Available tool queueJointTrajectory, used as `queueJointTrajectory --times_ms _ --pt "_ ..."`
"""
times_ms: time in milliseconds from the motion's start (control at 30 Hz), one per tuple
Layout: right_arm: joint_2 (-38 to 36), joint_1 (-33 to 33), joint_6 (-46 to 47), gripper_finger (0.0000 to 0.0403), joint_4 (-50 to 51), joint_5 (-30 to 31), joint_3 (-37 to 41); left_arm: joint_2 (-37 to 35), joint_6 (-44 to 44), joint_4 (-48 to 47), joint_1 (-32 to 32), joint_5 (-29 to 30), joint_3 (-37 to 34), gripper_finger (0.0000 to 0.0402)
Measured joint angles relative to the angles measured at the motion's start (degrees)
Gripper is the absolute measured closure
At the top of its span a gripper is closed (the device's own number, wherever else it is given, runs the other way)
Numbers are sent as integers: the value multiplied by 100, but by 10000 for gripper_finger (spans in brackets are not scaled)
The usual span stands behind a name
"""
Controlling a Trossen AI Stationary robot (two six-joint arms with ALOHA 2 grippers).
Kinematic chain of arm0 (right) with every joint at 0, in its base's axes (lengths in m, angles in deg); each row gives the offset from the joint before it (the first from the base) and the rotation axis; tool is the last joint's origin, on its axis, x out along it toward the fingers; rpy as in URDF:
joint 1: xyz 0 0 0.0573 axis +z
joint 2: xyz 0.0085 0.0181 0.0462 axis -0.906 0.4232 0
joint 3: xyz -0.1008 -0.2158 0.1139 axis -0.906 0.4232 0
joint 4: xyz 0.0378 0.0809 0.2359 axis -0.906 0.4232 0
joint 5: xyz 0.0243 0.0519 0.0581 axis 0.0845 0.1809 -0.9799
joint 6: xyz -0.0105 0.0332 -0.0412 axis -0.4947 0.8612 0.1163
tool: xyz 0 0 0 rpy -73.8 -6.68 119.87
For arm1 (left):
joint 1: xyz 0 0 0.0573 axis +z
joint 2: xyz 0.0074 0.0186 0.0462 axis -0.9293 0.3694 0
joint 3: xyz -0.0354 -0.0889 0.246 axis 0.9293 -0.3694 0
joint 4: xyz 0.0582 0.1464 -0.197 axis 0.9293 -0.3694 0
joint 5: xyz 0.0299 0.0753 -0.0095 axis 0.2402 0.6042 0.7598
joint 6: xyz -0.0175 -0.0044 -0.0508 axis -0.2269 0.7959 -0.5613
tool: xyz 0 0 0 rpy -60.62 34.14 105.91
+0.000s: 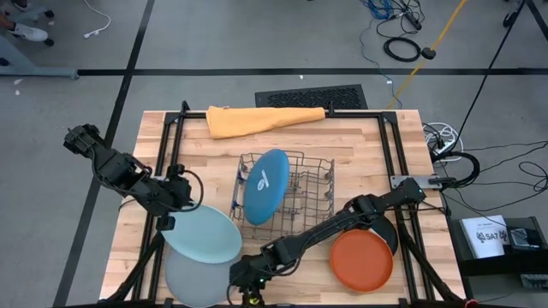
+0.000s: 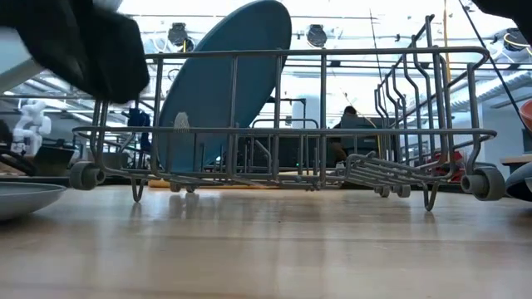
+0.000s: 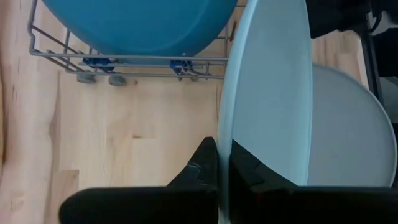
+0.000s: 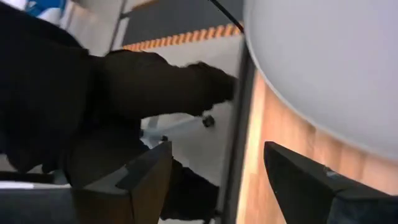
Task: Sort dishes
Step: Put the light blue plate in the dish rack
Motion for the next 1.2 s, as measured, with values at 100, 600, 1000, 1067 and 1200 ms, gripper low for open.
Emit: queueJointTrajectory --times_ms 100,600,1000,1067,1200 --pt "-217 3 -503 156 -97 -15 0 -29 109 147 0 38 0 402" --pt "-2095 601 -1958 156 2187 4092 -8 -426 736 873 -2 615 680 402" --pt "-2125 1073 1439 234 5484 6239 -7 -725 1578 876 0 1312 1738 402" --pt "-1969 977 1492 286 5536 6358 -4 -757 1739 885 -4 1427 1778 402" --pt "-1694 534 1432 388 5749 6359 -4 -785 1923 1035 2 1562 1801 402"
